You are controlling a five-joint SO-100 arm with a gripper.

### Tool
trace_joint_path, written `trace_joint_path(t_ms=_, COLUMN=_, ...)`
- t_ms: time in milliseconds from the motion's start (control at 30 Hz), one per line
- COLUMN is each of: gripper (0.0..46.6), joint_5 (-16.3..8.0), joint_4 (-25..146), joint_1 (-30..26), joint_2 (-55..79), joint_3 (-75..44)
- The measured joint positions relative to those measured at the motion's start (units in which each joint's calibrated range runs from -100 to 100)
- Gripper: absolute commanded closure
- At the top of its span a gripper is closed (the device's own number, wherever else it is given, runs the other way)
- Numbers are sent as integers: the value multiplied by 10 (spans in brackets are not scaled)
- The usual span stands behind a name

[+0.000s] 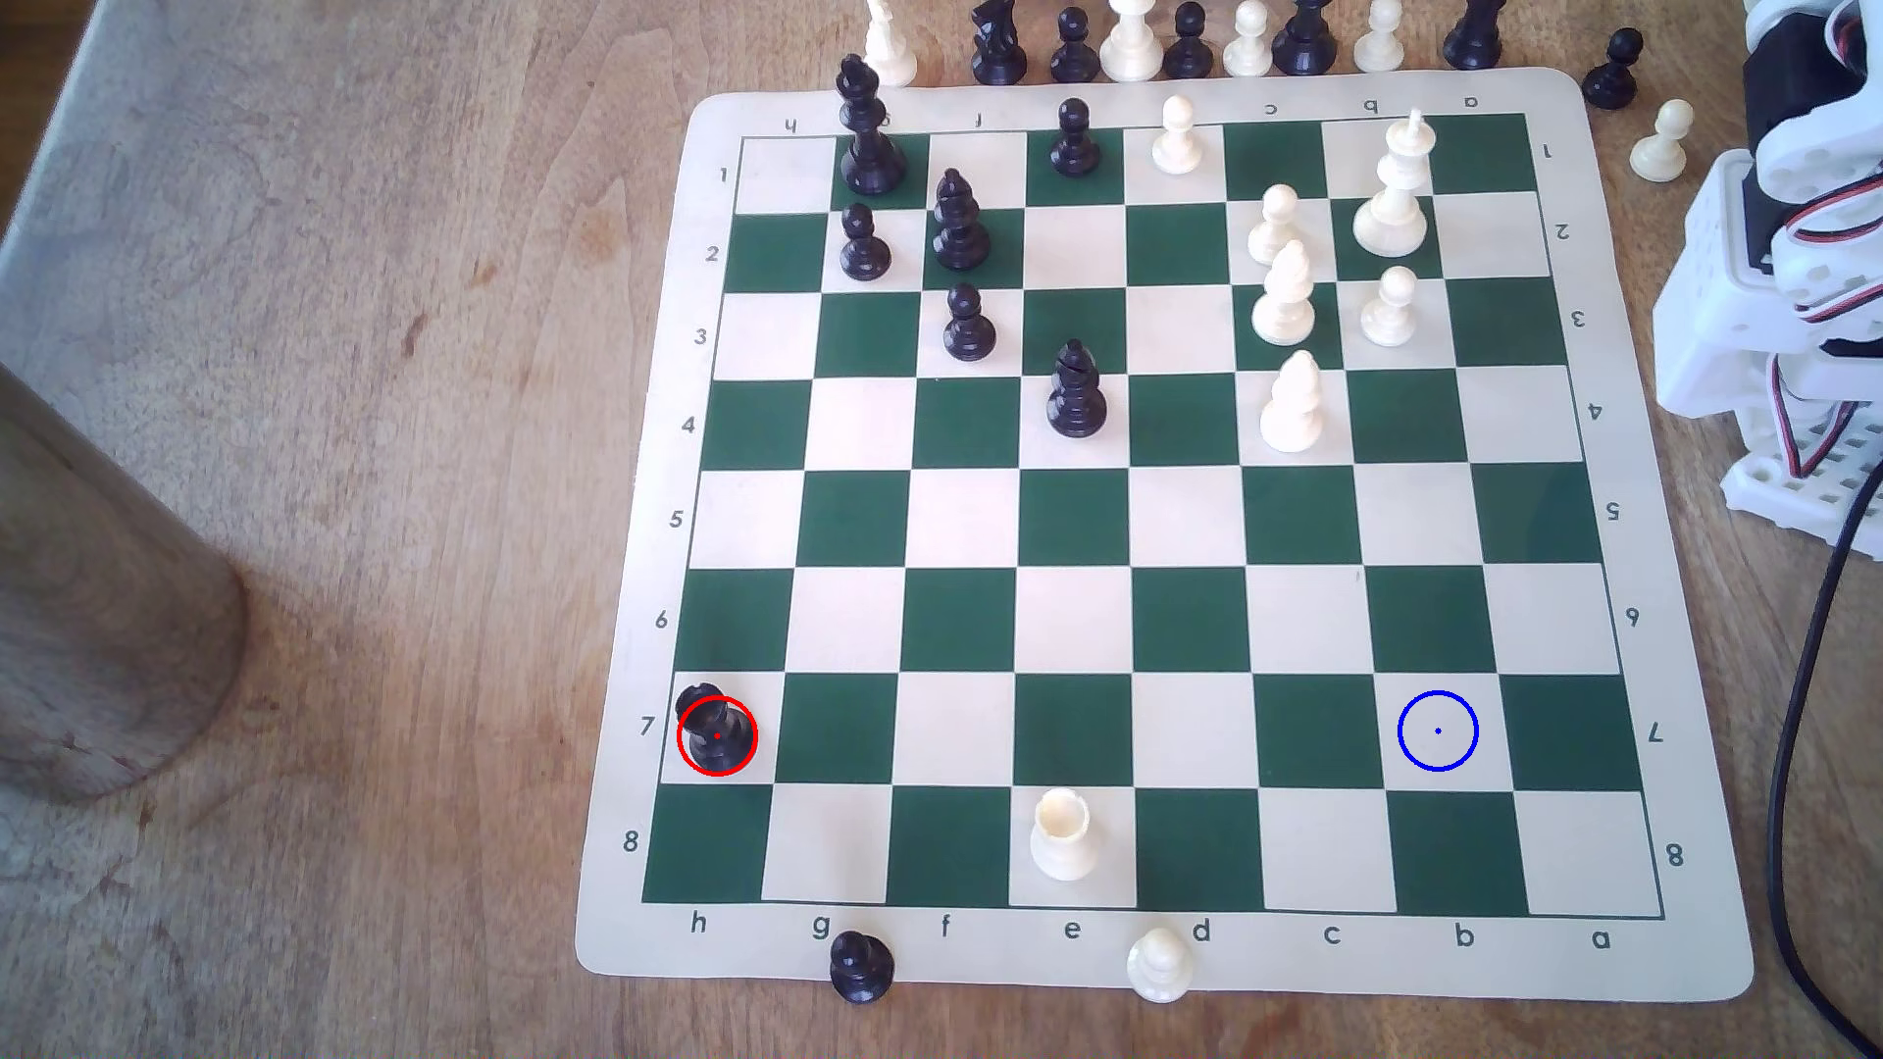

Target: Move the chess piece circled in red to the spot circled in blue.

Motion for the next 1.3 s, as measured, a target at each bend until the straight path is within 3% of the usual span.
trace_joint_path(t_ms=267, gripper=464, joint_5=0, joint_4=155, joint_1=-32, joint_2=0, joint_3=0)
trace_joint_path(t_ms=467, gripper=464, joint_5=0, joint_4=543, joint_1=-43, joint_2=2, joint_3=-47)
trace_joint_path(t_ms=767, gripper=464, joint_5=-1, joint_4=1071, joint_1=-4, joint_2=3, joint_3=-187)
trace_joint_path(t_ms=1033, gripper=451, joint_5=-2, joint_4=1233, joint_1=-26, joint_2=-1, joint_3=-239)
trace_joint_path(t_ms=1133, gripper=448, joint_5=13, joint_4=1320, joint_1=-32, joint_2=6, joint_3=-255)
trace_joint_path(t_ms=1167, gripper=447, joint_5=25, joint_4=1338, joint_1=-35, joint_2=15, joint_3=-255)
trace_joint_path(t_ms=1200, gripper=447, joint_5=52, joint_4=1358, joint_1=-49, joint_2=32, joint_3=-258)
trace_joint_path(t_ms=1300, gripper=446, joint_5=69, joint_4=1390, joint_1=-77, joint_2=60, joint_3=-268)
